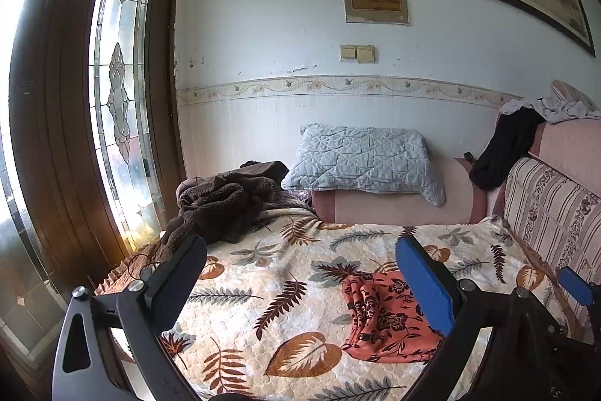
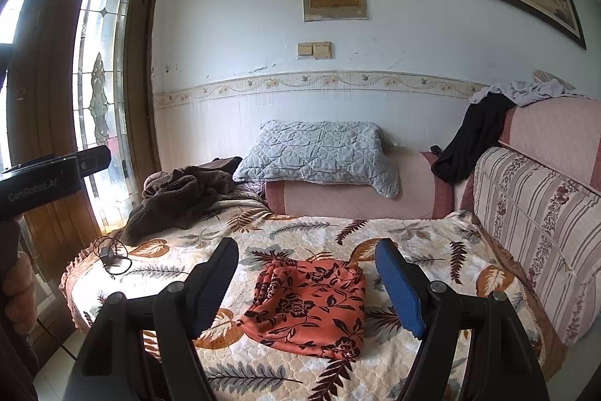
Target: Fold small clothes
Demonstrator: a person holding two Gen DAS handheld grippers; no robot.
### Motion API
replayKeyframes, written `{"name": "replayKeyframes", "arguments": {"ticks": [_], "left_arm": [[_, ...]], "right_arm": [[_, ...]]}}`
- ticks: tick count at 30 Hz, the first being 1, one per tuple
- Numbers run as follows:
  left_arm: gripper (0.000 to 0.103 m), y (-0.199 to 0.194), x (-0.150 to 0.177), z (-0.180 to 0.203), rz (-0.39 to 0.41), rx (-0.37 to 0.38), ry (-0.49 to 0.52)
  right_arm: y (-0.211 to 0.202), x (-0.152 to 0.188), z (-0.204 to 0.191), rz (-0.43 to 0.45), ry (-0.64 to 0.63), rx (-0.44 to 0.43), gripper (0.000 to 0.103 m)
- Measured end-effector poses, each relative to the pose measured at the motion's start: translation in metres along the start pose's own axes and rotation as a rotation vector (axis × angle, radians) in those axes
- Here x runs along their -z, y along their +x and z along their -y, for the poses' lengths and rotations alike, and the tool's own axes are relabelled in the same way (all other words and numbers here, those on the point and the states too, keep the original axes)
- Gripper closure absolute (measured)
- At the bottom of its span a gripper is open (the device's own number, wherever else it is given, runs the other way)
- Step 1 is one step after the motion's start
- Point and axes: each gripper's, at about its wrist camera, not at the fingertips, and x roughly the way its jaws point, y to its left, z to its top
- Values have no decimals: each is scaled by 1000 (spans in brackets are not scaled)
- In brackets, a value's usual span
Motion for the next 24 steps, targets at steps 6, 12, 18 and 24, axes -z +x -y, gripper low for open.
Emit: {"name": "replayKeyframes", "arguments": {"ticks": [6, 12, 18, 24], "left_arm": [[2, 1, -1, 1, 0, 6, -1], [2, 4, -3, 0, 3, 15, -6], [2, 12, -3, 0, -4, 17, -7], [2, 26, -2, 0, -18, 17, -4]], "right_arm": [[1, -2, 0, 10, 0, 2, 25], [7, -3, -1, 3, -4, 0, 25], [17, -4, -4, -7, -12, -8, 25], [31, -5, -9, -15, -22, -21, 25]]}}
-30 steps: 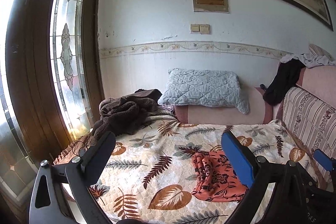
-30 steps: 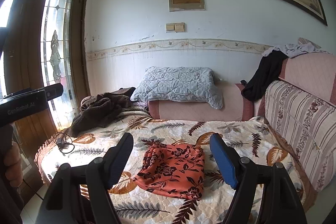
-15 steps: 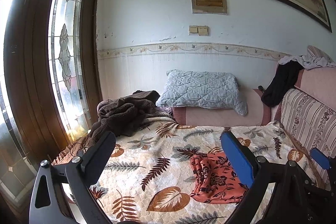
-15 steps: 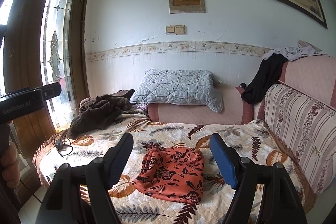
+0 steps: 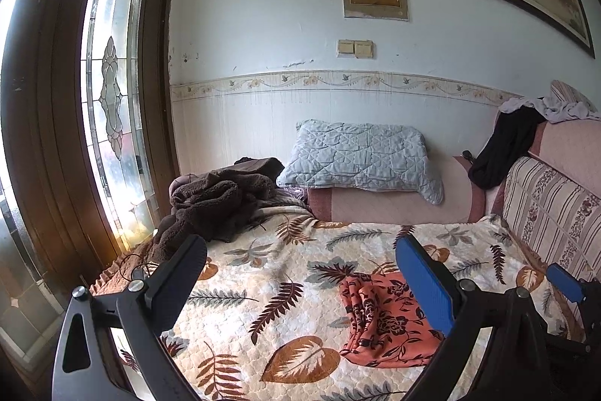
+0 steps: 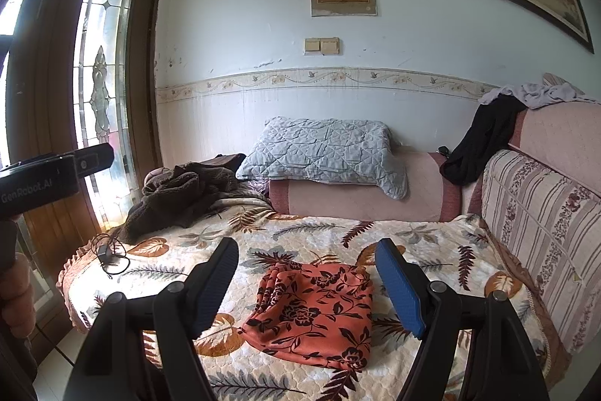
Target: Fold small clothes
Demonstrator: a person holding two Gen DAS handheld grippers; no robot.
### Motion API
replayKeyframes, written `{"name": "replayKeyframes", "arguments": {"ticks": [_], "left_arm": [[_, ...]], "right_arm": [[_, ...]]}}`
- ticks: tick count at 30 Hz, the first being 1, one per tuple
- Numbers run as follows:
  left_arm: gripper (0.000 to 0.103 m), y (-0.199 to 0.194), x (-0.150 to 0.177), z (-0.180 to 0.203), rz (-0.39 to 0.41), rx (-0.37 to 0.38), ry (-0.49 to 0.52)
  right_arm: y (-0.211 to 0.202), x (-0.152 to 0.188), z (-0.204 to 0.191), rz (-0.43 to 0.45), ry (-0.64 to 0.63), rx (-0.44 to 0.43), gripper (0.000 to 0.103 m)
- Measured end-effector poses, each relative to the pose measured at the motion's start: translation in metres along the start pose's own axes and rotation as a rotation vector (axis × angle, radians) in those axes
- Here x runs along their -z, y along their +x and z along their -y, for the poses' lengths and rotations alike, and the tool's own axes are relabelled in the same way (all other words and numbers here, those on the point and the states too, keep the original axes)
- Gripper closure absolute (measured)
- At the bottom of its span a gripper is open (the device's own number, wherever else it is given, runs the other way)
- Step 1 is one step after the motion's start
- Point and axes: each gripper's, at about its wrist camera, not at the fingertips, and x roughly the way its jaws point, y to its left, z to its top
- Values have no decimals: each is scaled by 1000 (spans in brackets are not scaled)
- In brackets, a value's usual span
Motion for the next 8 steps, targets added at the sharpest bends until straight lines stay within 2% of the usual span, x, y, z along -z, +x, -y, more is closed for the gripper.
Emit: {"name": "replayKeyframes", "arguments": {"ticks": [8], "left_arm": [[2, 38, 3, -3, -21, 29, -31]], "right_arm": [[38, -3, 1, -25, -6, -31, 25]]}}
